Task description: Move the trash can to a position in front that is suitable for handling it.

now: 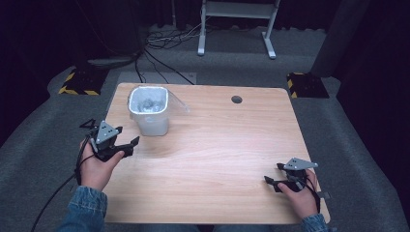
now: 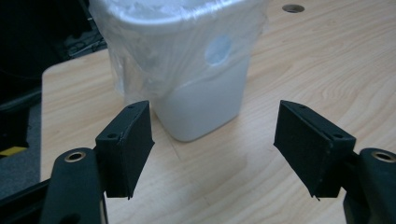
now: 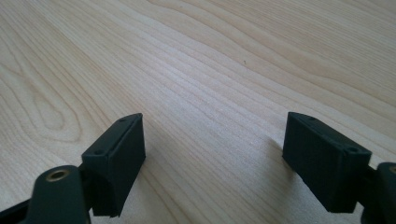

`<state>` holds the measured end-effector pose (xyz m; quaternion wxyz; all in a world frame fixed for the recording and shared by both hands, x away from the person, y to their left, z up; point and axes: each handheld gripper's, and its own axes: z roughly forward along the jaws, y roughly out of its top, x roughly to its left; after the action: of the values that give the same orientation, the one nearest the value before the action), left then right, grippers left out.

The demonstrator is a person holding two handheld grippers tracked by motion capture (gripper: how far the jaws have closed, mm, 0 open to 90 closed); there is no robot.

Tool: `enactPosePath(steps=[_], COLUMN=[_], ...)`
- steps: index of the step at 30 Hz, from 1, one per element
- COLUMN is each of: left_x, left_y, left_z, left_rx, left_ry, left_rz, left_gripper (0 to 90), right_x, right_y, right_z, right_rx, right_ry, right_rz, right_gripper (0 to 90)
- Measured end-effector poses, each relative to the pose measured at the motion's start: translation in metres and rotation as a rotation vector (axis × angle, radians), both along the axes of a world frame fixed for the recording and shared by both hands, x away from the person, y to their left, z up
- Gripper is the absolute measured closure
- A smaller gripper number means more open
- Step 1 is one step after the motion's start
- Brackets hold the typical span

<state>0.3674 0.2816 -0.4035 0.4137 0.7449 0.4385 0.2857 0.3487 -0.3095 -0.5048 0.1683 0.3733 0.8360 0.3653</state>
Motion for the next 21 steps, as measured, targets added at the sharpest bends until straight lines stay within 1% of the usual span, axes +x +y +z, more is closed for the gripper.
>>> enactPosePath(steps=[1,2,3,4,5,6,7,8,9,12,15,17,21], left_x=[0.000,0.005,0.005,0.008,0.014,0.017,0.017,0.022,0.022,0.031,0.038,0.043,0.054], left_y=[0.000,0.001,0.001,0.001,0.003,0.004,0.004,0.005,0.005,0.007,0.009,0.010,0.011], left_z=[0.000,0.005,0.005,0.006,0.010,0.013,0.013,0.017,0.017,0.024,0.028,0.030,0.034], left_rx=[0.000,-0.006,-0.006,-0.014,-0.024,-0.019,-0.019,-0.024,-0.024,-0.056,-0.034,-0.040,-0.035], left_ry=[0.000,0.000,0.000,-0.008,-0.005,-0.006,-0.006,-0.012,-0.012,-0.025,-0.022,-0.023,-0.031], left_rz=[0.000,-0.001,-0.001,-0.001,0.004,0.007,0.007,0.009,0.009,-0.022,-0.016,-0.010,0.004], left_gripper=[27.5,27.6,27.8,28.3,28.7,28.8,28.9,29.0,29.0,28.7,28.3,28.3,28.4], right_x=[0.000,0.000,0.000,0.000,0.000,0.000,0.000,0.000,0.000,0.000,0.000,0.000,0.000], right_y=[0.000,0.000,0.000,0.000,0.000,0.000,0.000,0.000,0.000,0.000,0.000,0.000,0.000], right_z=[0.000,0.000,0.000,0.000,0.000,0.000,0.000,0.000,0.000,0.000,0.000,0.000,0.000], right_rx=[-0.001,0.001,0.001,0.002,0.003,0.004,0.004,0.004,0.004,0.004,0.004,0.004,0.004], right_ry=[-0.001,-0.001,-0.001,0.001,0.001,0.002,0.002,0.002,0.002,0.002,0.001,0.001,0.001], right_rz=[0.000,0.001,0.001,0.002,0.003,0.004,0.004,0.004,0.004,0.003,0.004,0.004,0.003], right_gripper=[21.6,21.8,21.8,22.0,22.1,22.2,22.3,22.3,22.3,22.3,22.3,22.3,22.3])
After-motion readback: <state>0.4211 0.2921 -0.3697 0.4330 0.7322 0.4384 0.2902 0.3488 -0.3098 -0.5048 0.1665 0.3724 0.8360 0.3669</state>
